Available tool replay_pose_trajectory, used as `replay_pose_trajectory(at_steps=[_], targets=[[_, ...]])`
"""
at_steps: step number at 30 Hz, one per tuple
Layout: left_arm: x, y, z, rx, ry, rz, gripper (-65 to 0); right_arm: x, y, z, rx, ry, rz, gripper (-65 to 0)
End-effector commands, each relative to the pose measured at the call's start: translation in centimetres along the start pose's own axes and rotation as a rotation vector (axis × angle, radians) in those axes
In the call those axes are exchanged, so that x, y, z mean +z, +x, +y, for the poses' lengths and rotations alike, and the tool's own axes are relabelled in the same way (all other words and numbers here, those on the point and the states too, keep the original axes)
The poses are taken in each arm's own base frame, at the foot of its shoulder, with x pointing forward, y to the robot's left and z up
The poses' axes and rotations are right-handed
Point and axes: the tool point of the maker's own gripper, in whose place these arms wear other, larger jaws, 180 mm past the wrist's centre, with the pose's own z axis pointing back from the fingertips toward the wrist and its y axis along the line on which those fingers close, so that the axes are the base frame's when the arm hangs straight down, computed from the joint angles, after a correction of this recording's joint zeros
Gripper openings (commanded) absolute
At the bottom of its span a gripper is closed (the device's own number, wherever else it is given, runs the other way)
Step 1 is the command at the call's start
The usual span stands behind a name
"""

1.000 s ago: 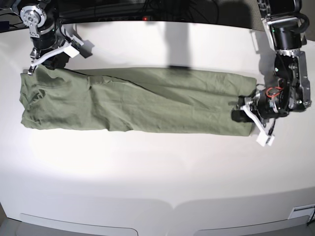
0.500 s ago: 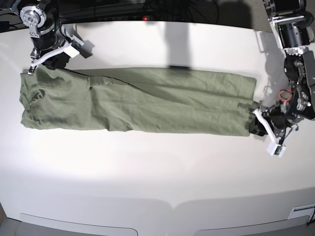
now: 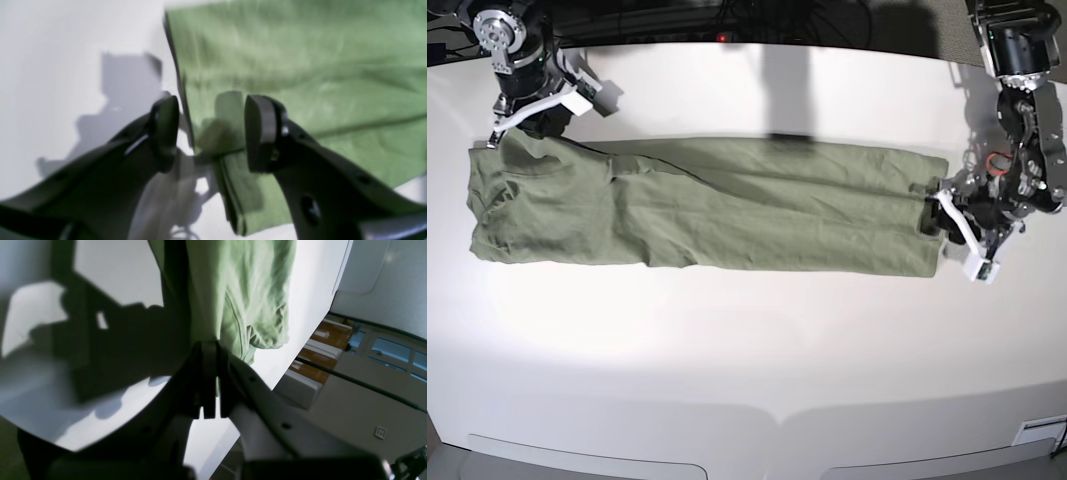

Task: Fold the T-shirt properly
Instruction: 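Grasp the strip's other end with the left gripper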

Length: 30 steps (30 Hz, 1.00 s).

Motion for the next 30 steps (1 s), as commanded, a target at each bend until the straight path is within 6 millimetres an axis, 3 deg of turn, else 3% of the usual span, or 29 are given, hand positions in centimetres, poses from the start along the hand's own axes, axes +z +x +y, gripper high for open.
replay_pose_trajectory(at_steps=[1,17,20,26,30], targets=[[0.4,1.9,0.5,-0.006,0.002,-0.059,-33.9,0.1,0.1,-1.3,0.006,-0.041,-0.009,-65.0],[0.1,2.3,-0.5,0.047,-0.052,-0.098,-34.9,0.1,-0.1,-1.3,0.006,-0.041,0.001,-65.0],[0.0,2.3,-0.6,0.049,-0.055,-0.098,-41.0,0.1,-0.2,-1.3,0.006,-0.041,0.007,-65.0],[0.1,2.4,-0.6,0.051,-0.056,-0.1,-65.0,0.1,-0.2,-1.3,0.006,-0.041,0.007,-65.0],[0.2,2.2,-0.4,0.048,-0.053,-0.092,-65.0,0.1,-0.2,-1.3,0.006,-0.041,0.007,-65.0]])
